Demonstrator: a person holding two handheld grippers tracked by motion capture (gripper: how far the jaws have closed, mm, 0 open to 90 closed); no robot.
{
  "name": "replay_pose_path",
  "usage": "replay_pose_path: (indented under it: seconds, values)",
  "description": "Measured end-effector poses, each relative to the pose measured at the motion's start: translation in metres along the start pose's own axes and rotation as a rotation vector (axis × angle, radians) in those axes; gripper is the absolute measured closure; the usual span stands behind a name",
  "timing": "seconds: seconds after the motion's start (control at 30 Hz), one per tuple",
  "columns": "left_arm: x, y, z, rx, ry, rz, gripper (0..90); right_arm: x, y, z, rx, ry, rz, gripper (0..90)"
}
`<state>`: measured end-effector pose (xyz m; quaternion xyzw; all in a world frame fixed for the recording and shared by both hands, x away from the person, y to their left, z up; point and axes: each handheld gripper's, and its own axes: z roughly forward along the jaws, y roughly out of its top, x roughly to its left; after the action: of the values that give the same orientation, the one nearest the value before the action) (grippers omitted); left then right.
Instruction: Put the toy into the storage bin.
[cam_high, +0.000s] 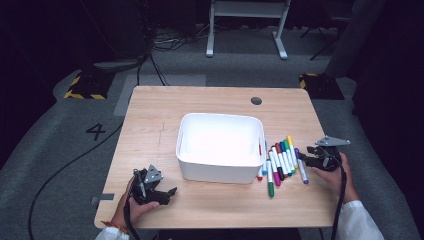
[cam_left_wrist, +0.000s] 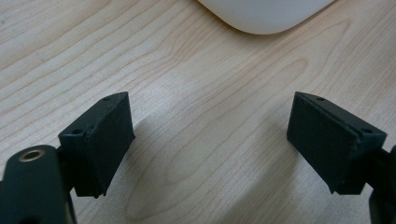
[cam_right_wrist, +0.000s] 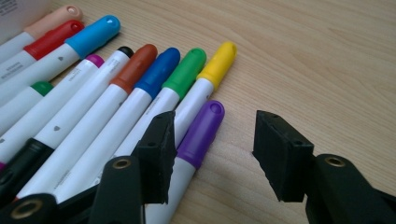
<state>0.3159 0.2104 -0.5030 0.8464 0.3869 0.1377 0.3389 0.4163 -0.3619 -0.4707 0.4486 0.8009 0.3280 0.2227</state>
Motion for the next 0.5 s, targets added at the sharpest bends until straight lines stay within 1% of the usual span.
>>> replay_pose_path:
  seconds: [0.03,0.1,0.13,0.17,0.23,0.3,0.33,0.4,0.43,0.5]
  values:
    - [0.000,0.000,0.000,-0.002,0.000,-0.002,14.7,-0.001,-0.001,0.002,0.007,0.005,0.009,49.8]
    - [0.000,0.000,0.000,-0.001,0.001,-0.002,14.8,-0.001,-0.003,0.005,0.018,0.011,0.013,50.5]
    - [0.000,0.000,0.000,-0.001,0.001,-0.002,14.8,-0.001,-0.003,0.005,0.018,0.011,0.013,50.5]
    - [-0.001,0.000,0.000,-0.004,0.007,-0.001,14.8,0.001,-0.003,0.008,0.028,0.007,0.003,51.1]
    - [0.000,0.000,0.000,-0.004,0.006,0.000,14.8,0.002,-0.003,0.009,0.034,0.006,0.007,51.2]
    - [-0.001,0.000,0.000,-0.005,0.007,-0.001,14.8,0.002,-0.003,0.011,0.041,0.000,0.002,52.0]
    - [-0.001,0.000,0.000,-0.005,0.008,-0.001,14.8,0.000,-0.004,0.012,0.039,-0.002,0.009,54.4]
    - [-0.001,0.000,0.000,-0.005,0.007,0.000,14.8,-0.001,-0.005,0.012,0.041,-0.007,0.017,55.9]
    - [-0.001,0.000,0.000,-0.006,0.007,0.000,14.8,-0.004,-0.007,0.012,0.040,-0.011,0.035,61.3]
    - [-0.001,0.000,0.000,-0.005,0.007,-0.001,14.8,-0.006,-0.009,0.013,0.041,-0.016,0.053,65.2]
